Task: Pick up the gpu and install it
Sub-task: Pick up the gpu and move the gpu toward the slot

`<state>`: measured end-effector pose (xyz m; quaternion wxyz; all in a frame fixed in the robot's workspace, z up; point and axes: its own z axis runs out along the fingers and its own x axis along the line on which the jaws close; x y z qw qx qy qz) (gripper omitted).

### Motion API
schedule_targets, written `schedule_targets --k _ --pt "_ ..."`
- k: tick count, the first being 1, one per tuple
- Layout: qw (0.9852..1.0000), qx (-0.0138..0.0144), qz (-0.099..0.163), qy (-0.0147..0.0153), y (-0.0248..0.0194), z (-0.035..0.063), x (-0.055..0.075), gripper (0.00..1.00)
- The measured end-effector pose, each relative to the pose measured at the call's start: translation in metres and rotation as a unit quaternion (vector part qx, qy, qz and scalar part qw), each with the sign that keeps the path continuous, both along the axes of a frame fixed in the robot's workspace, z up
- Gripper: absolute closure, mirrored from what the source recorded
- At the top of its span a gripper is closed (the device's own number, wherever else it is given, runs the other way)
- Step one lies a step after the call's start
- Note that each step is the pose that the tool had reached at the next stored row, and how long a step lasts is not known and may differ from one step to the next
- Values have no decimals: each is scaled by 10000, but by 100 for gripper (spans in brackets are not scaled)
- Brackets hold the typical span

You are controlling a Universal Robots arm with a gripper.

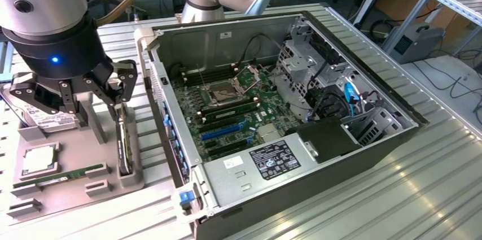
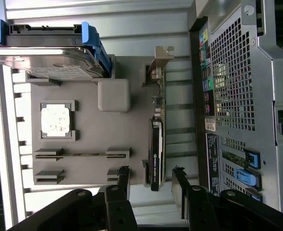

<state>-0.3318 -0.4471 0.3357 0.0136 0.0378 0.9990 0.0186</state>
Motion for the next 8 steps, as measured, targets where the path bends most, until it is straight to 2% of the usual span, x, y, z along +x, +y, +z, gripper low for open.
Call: schedule_targets --k 8 --pt "10000 0 0 0 0 -22 0 52"
